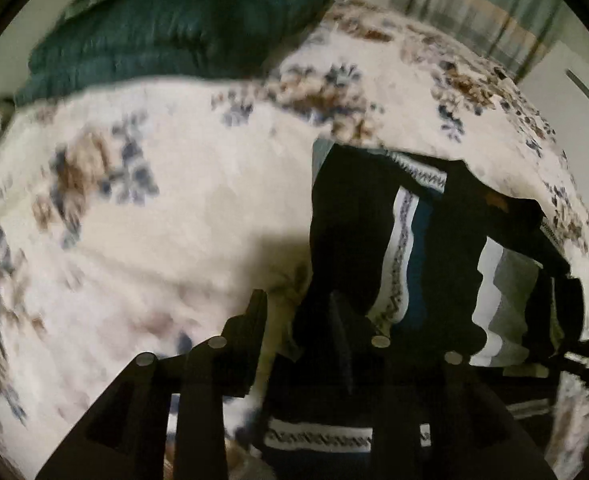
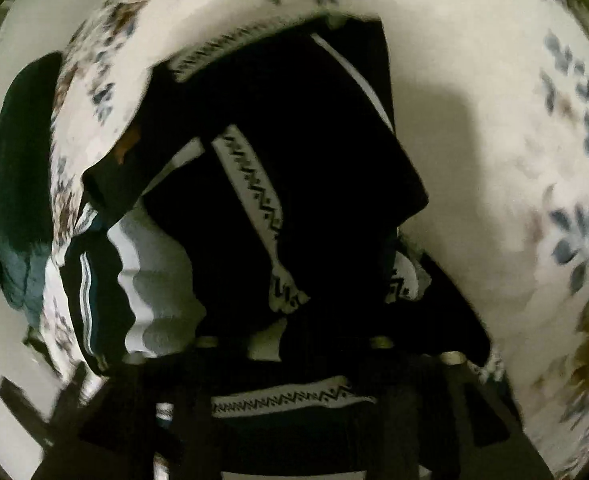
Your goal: Fold small clothes
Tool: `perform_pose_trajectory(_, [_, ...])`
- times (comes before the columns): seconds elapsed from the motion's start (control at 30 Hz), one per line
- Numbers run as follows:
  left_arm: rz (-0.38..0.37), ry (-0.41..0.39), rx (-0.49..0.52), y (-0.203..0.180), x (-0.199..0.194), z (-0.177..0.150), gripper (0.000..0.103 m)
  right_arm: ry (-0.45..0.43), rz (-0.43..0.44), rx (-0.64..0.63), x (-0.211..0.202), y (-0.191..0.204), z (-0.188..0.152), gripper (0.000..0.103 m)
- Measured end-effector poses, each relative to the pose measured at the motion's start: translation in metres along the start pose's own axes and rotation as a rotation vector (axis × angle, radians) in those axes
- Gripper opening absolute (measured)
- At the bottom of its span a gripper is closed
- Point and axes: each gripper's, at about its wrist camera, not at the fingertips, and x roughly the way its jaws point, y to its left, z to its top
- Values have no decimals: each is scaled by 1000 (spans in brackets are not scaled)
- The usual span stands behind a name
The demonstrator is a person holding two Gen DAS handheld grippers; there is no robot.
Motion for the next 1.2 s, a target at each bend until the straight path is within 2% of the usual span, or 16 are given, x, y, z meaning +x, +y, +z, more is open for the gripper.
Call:
perform_pose_trajectory(0.03, [16,-8,20,-3,-1,2,41,-15,-26,-23,-6,3,-2,71])
perform_pose_trajectory(0.1, [8,-30,38,-9,-4,7,53,-45,-70,-75,-20,5,-9,77])
perform_pose_trajectory(0.13, [0,-52,48,-14,-7,8,68,-60,-90,-98,-26,4,-12,82])
perform_pose_trajectory(0.17, [1,-60,59,-17,-8,9,88,-78,-104,-122,-32,5,-15,91])
perform_pose_trajectory(0.23, [18,-71,88,-27,-11,11,103,-115,-123,-163,-46,4,-21,103])
perform_pose_trajectory(0.4, [59,-73,131,-55,-28,0,103,-159,-162,-172,-73,-9,-31,103])
perform_pose_trajectory(0.53, [70,-57,162,-87,-55,-30,103,-167,-148,-193,-95,-30,-40,103])
perform_pose_trajectory(0.67, [55,-24,245,-138,-90,-87,103,-105,-143,-214,-112,-77,-52,103])
perform_pose_trajectory(0.73, [49,19,280,-168,-104,-125,103,-39,-141,-215,-120,-116,-59,103])
perform_pose_trajectory(0.8, [36,99,288,-199,-113,-175,103,22,-135,-225,-126,-148,-63,99])
perform_pose_trajectory(0.93, [15,304,218,-233,-106,-260,103,148,-123,-281,-130,-205,-77,83])
perform_pose_trajectory(0.97, [47,339,191,-236,-102,-279,103,185,-110,-304,-127,-214,-84,74])
perform_pose_trajectory(1.0, [71,359,169,-236,-98,-293,103,233,-102,-339,-121,-220,-94,70])
perform_pose_trajectory(1.07, [132,403,115,-228,-87,-318,103,304,-75,-394,-107,-223,-120,53])
perform_pose_trajectory(1.1, [170,425,96,-222,-79,-330,103,332,-56,-407,-99,-223,-131,49])
perform_pose_trajectory(1.2, [219,490,65,-203,-66,-357,103,419,-7,-459,-68,-213,-176,37])
